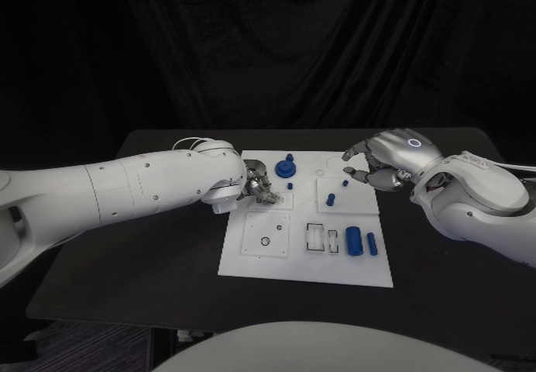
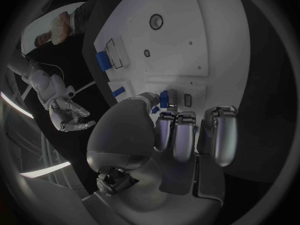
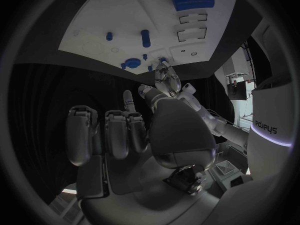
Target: Assemble the parts on the task board
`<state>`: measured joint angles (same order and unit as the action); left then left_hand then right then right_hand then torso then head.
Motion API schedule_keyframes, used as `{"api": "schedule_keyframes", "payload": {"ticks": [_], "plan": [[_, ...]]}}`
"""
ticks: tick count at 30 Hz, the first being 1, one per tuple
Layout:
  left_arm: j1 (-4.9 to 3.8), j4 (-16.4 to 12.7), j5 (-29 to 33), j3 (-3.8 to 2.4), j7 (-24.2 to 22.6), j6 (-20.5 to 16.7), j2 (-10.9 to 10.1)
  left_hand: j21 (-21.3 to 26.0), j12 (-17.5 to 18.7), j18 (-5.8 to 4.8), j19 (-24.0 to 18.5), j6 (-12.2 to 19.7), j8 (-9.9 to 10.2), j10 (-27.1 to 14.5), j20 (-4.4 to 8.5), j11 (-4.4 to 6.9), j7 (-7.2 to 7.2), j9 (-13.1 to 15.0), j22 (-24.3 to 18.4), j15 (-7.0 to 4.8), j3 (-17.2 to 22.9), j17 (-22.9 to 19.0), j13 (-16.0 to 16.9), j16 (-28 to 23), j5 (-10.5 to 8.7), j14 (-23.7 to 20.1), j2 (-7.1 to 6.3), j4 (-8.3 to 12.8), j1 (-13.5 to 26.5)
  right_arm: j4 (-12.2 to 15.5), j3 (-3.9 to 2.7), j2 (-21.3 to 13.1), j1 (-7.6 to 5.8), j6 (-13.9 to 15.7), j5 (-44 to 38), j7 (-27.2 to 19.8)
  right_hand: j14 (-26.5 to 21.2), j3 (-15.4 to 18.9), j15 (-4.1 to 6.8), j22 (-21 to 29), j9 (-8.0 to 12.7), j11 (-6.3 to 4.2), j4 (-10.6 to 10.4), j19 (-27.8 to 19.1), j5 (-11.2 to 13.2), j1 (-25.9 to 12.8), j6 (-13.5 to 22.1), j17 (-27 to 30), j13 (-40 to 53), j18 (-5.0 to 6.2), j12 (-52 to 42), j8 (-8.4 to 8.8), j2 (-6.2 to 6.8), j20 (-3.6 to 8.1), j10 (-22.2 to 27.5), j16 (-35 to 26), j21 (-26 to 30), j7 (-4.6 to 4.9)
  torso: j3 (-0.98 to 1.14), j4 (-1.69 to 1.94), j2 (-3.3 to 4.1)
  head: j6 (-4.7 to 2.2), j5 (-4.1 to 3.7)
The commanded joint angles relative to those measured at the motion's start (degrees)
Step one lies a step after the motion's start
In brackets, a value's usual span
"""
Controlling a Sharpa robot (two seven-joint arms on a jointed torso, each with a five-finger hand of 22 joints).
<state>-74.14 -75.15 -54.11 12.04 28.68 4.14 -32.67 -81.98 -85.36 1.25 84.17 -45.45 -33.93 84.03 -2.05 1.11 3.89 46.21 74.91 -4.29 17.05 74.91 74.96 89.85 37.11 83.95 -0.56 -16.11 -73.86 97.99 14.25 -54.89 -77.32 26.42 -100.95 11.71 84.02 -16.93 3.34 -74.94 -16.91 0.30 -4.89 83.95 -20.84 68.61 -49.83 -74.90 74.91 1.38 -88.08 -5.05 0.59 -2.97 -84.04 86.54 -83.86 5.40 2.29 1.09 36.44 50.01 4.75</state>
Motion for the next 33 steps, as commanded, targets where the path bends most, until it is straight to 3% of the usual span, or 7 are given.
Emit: {"api": "schedule_keyframes", "payload": {"ticks": [1,33], "plan": [[0.44,0.2,-0.1,0.08,-0.9,-0.1,0.1,0.4,0.2,0.9,1.6,0.2,0.4,2.8,0.09,-0.12,-0.16,0.0,11.2,-0.03,10.3,15.1,11.3,0.1,-0.32,6.1,0.64,10.2,0.0,-0.2,-0.04,0.0,0.11,0.3,-0.4,1.0,4.5,-0.3,0.43,-13.0,0.1,-0.47,0.0,3.0,-0.3,0.4,-0.4,-8.6,12.7,0.17,0.4,0.07,-0.07,0.3,-3.8,0.0,-0.4,0.09,-0.01,-0.02,0.0,-0.01,0.02],[0.82,1.2,-0.1,0.08,-0.9,-0.1,-0.3,0.7,0.4,0.97,1.4,0.4,0.7,2.6,-0.03,-0.24,-0.06,-0.1,11.1,0.08,10.4,15.1,11.1,0.1,-1.68,6.1,0.9,10.6,0.0,-0.6,-0.04,0.2,0.31,-1.6,-0.4,1.4,4.5,-0.8,0.53,-13.0,0.2,-0.6,0.1,3.0,-0.9,0.8,-0.6,-8.5,12.2,0.17,0.9,0.12,-0.14,0.39,-3.4,-0.1,-0.3,-0.03,0.09,0.04,-0.01,-0.01,0.15]]}}
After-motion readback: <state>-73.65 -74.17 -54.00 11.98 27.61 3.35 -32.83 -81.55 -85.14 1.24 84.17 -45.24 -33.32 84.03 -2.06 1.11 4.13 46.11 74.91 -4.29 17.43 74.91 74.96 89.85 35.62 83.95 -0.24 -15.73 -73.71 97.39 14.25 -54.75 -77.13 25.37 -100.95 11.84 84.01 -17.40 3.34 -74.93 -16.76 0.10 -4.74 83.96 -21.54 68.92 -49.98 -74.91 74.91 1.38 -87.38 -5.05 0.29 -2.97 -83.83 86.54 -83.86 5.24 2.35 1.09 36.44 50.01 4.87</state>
